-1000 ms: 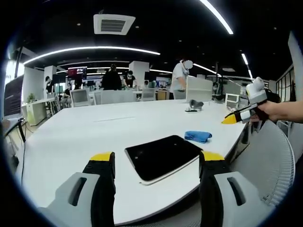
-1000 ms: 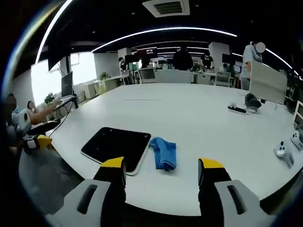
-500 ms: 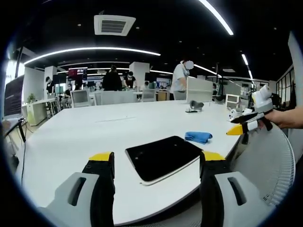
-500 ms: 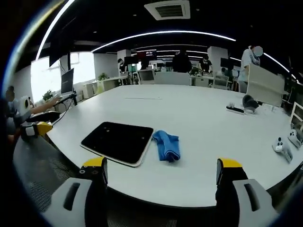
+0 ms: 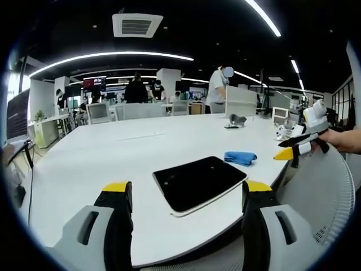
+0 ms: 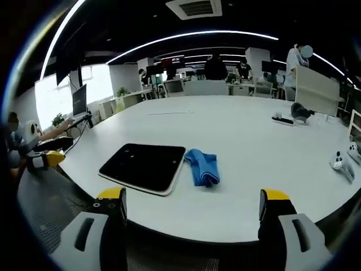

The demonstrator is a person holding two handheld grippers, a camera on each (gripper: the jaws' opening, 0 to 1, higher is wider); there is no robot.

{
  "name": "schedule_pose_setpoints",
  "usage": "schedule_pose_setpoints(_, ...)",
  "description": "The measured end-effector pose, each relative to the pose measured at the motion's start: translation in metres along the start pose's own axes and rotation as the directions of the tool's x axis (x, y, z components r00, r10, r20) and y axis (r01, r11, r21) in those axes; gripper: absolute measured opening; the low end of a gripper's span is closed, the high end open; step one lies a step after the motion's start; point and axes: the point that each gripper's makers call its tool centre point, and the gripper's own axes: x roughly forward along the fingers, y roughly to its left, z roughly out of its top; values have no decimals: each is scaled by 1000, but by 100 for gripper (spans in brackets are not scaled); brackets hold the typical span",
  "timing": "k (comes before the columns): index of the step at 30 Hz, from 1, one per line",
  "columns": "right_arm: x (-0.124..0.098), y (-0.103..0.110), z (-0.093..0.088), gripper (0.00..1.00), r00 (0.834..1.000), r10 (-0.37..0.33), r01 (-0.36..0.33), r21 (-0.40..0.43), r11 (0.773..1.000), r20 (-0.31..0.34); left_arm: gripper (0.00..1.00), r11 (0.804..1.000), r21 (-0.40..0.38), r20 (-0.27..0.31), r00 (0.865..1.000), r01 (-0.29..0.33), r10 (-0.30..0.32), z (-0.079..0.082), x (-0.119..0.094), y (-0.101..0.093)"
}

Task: Wipe the mirror surface with the cleaning cloth until all visible marks leave the cleaned area.

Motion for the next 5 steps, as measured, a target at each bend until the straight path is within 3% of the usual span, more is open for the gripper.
schedule_pose_setpoints(5,1,-4,-1,96,1000,2,-2,54,999,5,75,1000,0,-19,1000,7,-7,-3,1,-1)
